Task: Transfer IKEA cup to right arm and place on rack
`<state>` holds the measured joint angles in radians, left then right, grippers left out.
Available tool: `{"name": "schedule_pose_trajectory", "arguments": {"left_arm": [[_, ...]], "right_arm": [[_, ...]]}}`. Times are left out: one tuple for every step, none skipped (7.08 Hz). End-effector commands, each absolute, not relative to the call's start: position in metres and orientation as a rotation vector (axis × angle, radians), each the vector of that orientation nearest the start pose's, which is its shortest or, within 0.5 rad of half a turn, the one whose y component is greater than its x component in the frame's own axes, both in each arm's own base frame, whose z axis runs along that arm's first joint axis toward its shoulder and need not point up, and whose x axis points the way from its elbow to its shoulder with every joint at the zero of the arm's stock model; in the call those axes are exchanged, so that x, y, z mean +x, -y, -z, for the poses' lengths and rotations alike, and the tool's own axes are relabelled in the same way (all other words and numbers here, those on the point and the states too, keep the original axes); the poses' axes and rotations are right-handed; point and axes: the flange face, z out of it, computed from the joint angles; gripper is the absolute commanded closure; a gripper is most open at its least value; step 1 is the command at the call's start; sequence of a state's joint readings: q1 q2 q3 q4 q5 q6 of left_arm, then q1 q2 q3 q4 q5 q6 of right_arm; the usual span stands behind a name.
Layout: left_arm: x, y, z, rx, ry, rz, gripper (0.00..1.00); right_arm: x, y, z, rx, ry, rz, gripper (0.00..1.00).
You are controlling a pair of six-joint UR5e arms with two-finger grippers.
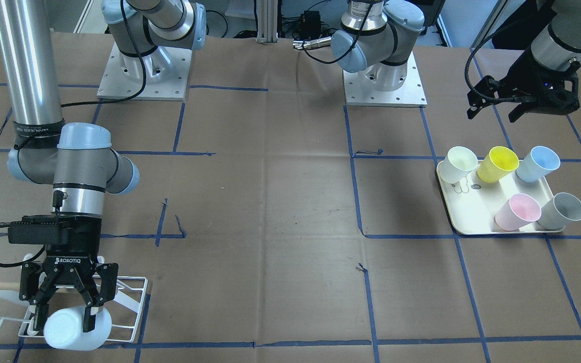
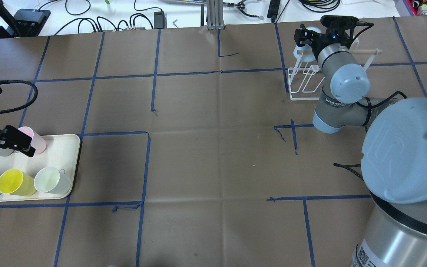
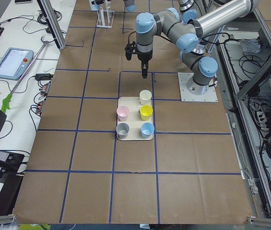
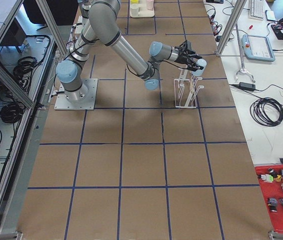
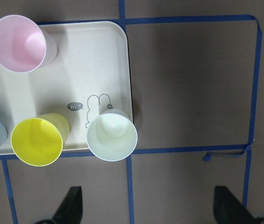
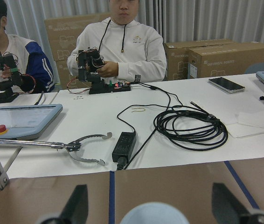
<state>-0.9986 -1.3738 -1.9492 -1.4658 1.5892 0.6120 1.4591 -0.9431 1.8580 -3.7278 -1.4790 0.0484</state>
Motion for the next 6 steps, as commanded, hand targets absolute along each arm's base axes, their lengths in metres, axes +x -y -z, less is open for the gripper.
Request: {"name": "schedule_pose_trajectory", "arguments": {"left_arm": [[0.1,0.396,-0.347,0.056,-3.148,-0.057,0.01],[0.097,0.391,-0.32,0.058,-3.129,-0.007,0.01],[0.093,0.385,-0.295,0.053,-3.123,0.016,0.01],[0.091,0.382,-0.274,0.053,-3.124,0.019,0.01],[0.091,0.382,-0.252,0.05,-3.122,0.023,0.01],[0.092,0.383,-0.237,0.052,-3.118,0.022,0.01]], "right_arm": [[0.072,0.628,-0.262,0.128,-2.513,1.817,0.0],[0.072,0.628,-0.266,0.134,-2.505,1.826,0.0],[0.073,0.626,-0.275,0.13,-2.496,1.84,0.0],[0.075,0.621,-0.3,0.117,-2.469,1.878,0.0],[0.081,0.614,-0.327,0.106,-2.438,1.902,0.0],[0.099,0.6,-0.362,0.067,-2.384,1.944,0.0]]}}
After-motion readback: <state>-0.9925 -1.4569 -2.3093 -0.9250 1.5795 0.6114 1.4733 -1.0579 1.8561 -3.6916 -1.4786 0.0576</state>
